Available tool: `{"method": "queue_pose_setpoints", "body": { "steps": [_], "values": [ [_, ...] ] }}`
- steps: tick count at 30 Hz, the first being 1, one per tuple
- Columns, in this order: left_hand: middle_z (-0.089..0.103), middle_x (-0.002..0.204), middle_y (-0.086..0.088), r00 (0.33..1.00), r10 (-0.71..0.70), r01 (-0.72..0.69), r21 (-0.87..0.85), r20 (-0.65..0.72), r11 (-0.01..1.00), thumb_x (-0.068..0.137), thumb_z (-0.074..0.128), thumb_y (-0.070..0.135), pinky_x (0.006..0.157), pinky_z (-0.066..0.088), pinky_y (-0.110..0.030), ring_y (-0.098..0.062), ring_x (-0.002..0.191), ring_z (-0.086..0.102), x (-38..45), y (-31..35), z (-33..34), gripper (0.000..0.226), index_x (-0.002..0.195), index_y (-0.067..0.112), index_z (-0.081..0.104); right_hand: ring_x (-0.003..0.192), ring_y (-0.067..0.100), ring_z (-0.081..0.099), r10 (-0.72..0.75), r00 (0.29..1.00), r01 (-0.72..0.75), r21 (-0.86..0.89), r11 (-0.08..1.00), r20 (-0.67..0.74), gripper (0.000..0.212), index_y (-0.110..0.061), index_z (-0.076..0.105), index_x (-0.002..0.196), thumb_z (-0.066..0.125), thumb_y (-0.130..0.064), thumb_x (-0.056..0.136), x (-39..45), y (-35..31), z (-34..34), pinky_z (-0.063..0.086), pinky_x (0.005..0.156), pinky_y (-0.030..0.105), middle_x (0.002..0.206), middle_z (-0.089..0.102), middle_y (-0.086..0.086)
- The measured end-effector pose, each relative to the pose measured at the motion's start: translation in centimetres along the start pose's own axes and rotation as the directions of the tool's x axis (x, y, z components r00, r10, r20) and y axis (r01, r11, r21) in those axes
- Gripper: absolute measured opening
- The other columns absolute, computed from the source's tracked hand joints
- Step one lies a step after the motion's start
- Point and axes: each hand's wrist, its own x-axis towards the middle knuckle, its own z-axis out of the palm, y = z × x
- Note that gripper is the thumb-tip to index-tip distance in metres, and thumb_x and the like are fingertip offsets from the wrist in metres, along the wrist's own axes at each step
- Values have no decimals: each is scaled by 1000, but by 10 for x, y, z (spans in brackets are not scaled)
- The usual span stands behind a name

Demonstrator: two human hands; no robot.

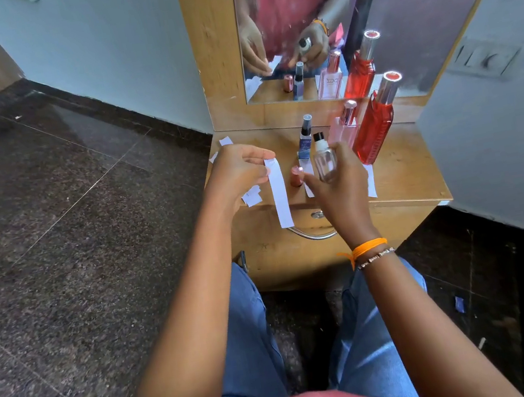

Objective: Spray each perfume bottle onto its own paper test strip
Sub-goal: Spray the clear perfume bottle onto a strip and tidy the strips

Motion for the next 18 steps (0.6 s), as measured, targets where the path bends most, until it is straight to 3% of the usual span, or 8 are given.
{"method": "queue_pose_setpoints", "body": {
  "steps": [3, 7, 10, 14, 18],
  "values": [
    [66, 85, -1, 1000, 2, -2, 21, 7, 1000, 79, 57, -8, 79, 55, -21, -11, 82, 66, 4, -1, -1, 31, 98, 13, 70, 82, 27, 57, -19, 999, 20, -25, 999, 42, 32, -3, 53, 99, 74, -12, 77, 3, -2, 12, 31, 62, 23, 92, 62, 10],
    [65, 87, -3, 1000, 1, -3, 69, 25, 998, 80, 57, -8, 76, 53, -18, -10, 79, 63, 10, 1, 3, 33, 105, 10, 69, 80, 32, 57, -22, 999, 26, -95, 995, 49, 23, -4, 49, 97, 63, 0, 79, 6, -4, 22, 23, 56, 25, 93, 64, 14],
    [64, 88, -8, 1000, 16, -18, 102, 20, 995, 79, 56, -9, 70, 52, -14, -10, 74, 61, 16, 5, 7, 33, 106, 7, 68, 71, 22, 52, -37, 999, 37, -54, 998, -7, 26, -4, 50, 98, 65, -1, 78, 5, -6, 19, 23, 54, 22, 88, 64, 11],
    [68, 98, -11, 1000, 11, -14, 174, 17, 985, 79, 59, -8, 88, 53, -31, -20, 91, 64, 27, 9, 16, 34, 107, 8, 69, 63, 11, 51, -50, 996, 50, 1, 999, -75, 31, -5, 52, 103, 70, -6, 78, 3, -5, 7, 28, 56, 19, 81, 60, 1],
    [68, 110, -13, 1000, 19, -20, 239, 6, 971, 80, 63, -7, 91, 52, -31, -23, 102, 63, 38, 9, 27, 33, 109, 7, 67, 71, 21, 58, -37, 996, 40, 36, 999, -76, 31, -7, 53, 105, 68, -6, 79, 0, -4, -2, 36, 60, 24, 84, 64, 9]
  ]
}}
